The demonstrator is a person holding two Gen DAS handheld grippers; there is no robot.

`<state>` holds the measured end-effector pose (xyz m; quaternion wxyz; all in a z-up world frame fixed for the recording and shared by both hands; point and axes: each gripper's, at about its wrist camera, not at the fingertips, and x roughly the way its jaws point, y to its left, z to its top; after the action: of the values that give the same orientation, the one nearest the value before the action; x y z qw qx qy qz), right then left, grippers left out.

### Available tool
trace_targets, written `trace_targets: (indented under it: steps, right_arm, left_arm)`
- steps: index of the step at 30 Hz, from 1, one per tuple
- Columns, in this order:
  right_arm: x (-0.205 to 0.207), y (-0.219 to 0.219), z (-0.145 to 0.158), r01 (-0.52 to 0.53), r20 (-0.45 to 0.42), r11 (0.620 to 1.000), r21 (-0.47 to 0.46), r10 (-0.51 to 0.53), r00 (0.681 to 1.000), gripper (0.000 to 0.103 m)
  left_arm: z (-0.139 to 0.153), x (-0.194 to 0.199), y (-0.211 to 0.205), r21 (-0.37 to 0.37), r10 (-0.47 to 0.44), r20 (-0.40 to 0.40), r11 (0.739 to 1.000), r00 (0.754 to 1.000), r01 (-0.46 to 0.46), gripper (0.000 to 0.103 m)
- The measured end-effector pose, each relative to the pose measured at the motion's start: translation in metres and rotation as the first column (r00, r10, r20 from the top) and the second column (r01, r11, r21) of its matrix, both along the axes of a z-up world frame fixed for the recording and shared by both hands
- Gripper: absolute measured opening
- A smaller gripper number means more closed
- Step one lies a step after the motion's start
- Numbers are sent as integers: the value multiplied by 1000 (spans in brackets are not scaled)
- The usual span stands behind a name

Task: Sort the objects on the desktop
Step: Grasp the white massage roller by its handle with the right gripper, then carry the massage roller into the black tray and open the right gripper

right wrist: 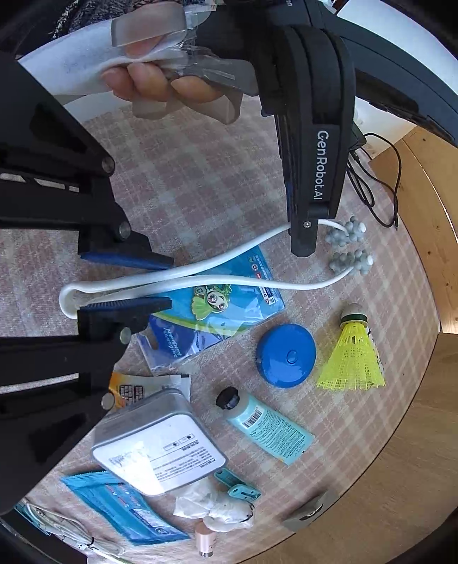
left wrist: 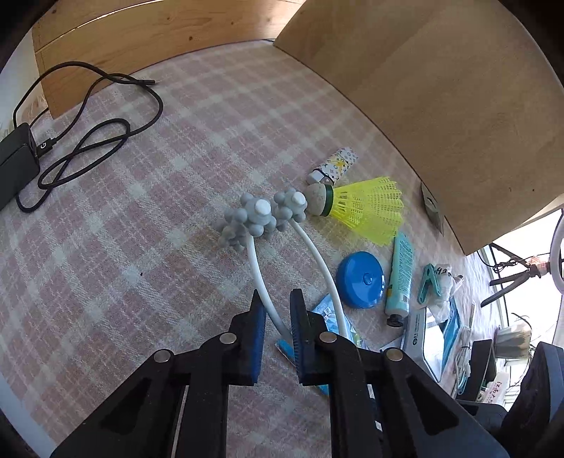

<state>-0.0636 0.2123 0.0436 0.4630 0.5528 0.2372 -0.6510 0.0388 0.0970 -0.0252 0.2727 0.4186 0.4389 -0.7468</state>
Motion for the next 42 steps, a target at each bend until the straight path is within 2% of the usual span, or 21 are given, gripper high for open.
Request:
trace_targets:
  steps: [9, 13, 16, 21, 26, 31, 34, 37, 39, 42]
  right_arm:
    - [22, 56, 43, 52, -20, 997, -64, -53, 998, 14]
    - [31, 91, 62, 125, -30, 986, -109, -129, 991, 14]
    - [34, 123, 77, 192, -45, 971, -140, -200, 979, 14]
    - [31, 188, 95, 321, -59, 931, -175, -336, 940, 14]
    - [29, 260, 106, 464, -61, 865, -192, -483, 874, 13]
    - [23, 327, 102, 600, -34, 777, -189, -616, 787, 14]
    - [22, 355, 94, 661, -5, 728, -182, -673, 740, 13]
    - [23, 372, 91, 692, -5, 701, -176, -703, 711, 13]
    - [22, 380, 89, 709, -5, 684, -173, -720, 694, 13]
    - [17, 386, 85, 726, 9, 669, -157, -734, 679, 14]
  left_arm:
    - [40, -9, 54, -45, -89, -79, 995, 993, 86, 12]
    - [71, -22, 73, -81, -165, -109, 984, 980, 157, 12]
    - [92, -41, 104, -112, -242, -126, 967, 962, 229, 12]
    - [129, -76, 161, -163, -392, -139, 915, 910, 369, 12]
    - [142, -124, 228, -184, -537, -139, 839, 832, 511, 12]
    - [143, -167, 295, -189, -657, -115, 751, 745, 633, 12]
    - [137, -188, 326, -189, -708, -84, 702, 701, 686, 12]
    - [131, -204, 348, -191, -744, -51, 662, 667, 724, 12]
    - [128, -212, 358, -190, -758, -32, 644, 651, 741, 12]
    - [124, -224, 370, -193, -783, 3, 610, 622, 769, 15]
